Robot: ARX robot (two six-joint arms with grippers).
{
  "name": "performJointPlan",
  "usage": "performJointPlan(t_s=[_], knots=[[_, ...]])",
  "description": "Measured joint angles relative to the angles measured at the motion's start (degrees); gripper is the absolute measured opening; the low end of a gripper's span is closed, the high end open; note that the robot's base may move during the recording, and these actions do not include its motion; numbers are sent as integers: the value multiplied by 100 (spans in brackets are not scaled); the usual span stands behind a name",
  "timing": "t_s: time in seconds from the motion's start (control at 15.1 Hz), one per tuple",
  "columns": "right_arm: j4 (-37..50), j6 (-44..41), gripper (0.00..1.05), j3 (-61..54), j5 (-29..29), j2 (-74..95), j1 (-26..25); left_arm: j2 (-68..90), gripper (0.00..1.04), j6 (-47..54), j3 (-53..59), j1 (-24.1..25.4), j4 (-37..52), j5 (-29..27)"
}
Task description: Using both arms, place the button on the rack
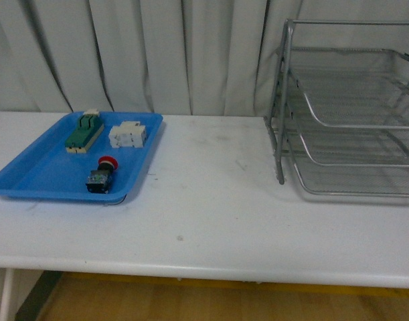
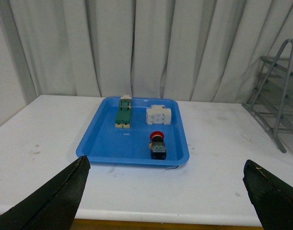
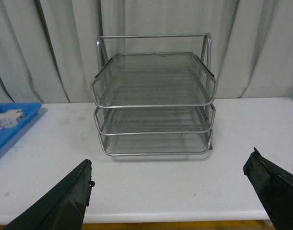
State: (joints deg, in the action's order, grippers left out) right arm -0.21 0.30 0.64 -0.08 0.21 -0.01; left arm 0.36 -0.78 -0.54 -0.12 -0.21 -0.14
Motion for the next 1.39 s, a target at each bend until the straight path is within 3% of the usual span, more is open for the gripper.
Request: performJointPlan(t_s=[1.39], knots=[[0,2,98,0,2,0,0,0,98,0,0,0,0,0]])
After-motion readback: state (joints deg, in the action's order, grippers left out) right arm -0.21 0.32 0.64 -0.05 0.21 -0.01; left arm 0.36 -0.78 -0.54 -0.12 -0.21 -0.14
